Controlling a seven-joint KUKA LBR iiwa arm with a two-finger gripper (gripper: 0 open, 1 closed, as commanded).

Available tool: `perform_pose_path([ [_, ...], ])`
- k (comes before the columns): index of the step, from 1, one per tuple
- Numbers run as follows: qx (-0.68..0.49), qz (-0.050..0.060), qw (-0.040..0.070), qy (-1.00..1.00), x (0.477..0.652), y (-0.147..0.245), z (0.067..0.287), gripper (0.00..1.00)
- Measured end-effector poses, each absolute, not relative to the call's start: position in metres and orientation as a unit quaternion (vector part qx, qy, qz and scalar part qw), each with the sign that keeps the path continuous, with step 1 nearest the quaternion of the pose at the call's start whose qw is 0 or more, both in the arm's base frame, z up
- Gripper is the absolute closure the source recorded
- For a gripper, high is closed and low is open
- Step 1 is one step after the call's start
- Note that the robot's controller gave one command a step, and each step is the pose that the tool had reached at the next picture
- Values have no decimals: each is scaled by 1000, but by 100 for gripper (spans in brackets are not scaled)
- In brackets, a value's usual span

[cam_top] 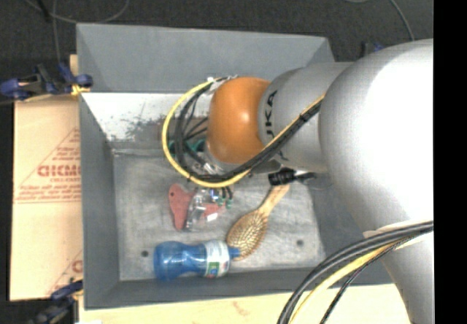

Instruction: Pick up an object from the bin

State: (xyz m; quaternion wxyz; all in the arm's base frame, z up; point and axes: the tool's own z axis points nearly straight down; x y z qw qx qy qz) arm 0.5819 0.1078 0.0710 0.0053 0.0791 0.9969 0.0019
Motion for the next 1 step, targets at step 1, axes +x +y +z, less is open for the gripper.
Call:
perform_pose_path([
  [1, 82, 2, 4, 997, 583, 107, 78, 100],
])
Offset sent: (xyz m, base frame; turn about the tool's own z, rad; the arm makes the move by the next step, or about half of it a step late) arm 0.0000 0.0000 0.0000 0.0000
